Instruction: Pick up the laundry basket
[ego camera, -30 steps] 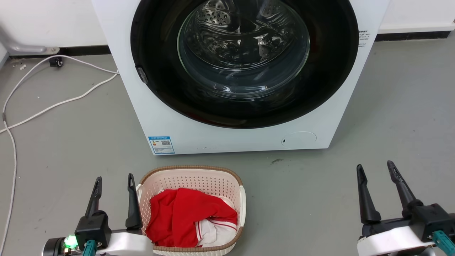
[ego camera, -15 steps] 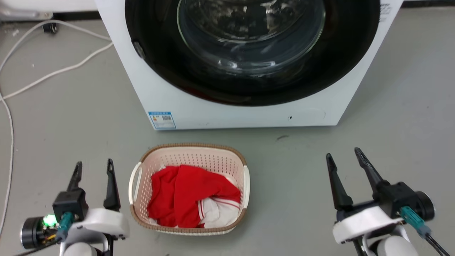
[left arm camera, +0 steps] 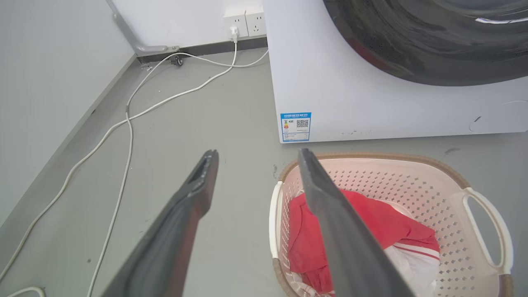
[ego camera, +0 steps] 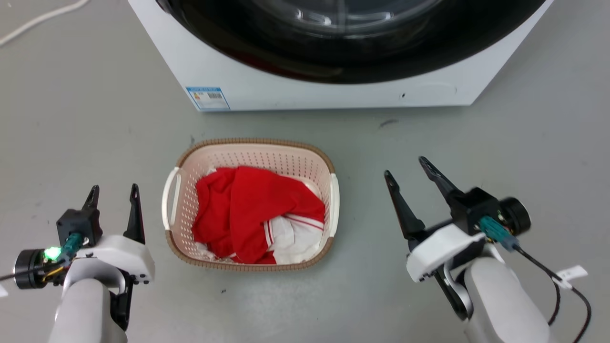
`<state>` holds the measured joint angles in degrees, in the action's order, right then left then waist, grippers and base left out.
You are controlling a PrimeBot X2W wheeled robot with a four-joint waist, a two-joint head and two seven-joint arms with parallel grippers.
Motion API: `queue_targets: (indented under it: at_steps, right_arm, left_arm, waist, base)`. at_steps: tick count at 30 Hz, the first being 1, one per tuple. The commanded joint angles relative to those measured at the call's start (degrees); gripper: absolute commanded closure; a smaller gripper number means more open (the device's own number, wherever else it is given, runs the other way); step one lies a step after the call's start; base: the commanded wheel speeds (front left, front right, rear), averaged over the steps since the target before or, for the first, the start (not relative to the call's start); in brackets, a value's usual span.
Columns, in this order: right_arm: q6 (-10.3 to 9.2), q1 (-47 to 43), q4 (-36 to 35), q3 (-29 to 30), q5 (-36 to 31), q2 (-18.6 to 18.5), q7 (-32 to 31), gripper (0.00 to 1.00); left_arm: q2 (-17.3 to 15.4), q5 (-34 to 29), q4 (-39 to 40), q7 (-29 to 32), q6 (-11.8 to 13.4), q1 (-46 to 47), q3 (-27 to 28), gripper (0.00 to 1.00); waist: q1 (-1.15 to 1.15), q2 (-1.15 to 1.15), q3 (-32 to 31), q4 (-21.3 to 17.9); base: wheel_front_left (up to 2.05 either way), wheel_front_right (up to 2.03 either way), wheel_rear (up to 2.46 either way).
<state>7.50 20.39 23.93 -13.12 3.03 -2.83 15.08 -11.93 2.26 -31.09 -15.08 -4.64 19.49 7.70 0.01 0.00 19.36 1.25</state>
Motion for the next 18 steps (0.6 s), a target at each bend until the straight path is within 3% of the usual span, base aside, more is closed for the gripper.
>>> queue_targets:
  at_steps: [1,18]
  right_arm:
    - [-0.02,2.28,1.28,-0.98,0.23,-0.09,0.14,0.00]
    - [-0.03,17.44,18.77,-11.97,4.74,-0.47,0.13,0.00]
  left_arm:
    - [-0.61,-0.10,-1.84,-0.14,-0.43,1.94,-0.26,0.00]
    - [-4.97,0.53,-23.02,-0.14,-2.47,18.78,-4.71,0.00]
  waist:
    - [-0.01,0.00,3.00,-0.17]
    - [-0.01,0.00,14.99,0.38]
  base:
    - [0.00,0.00,0.00]
    - [0.00,0.00,0.00]
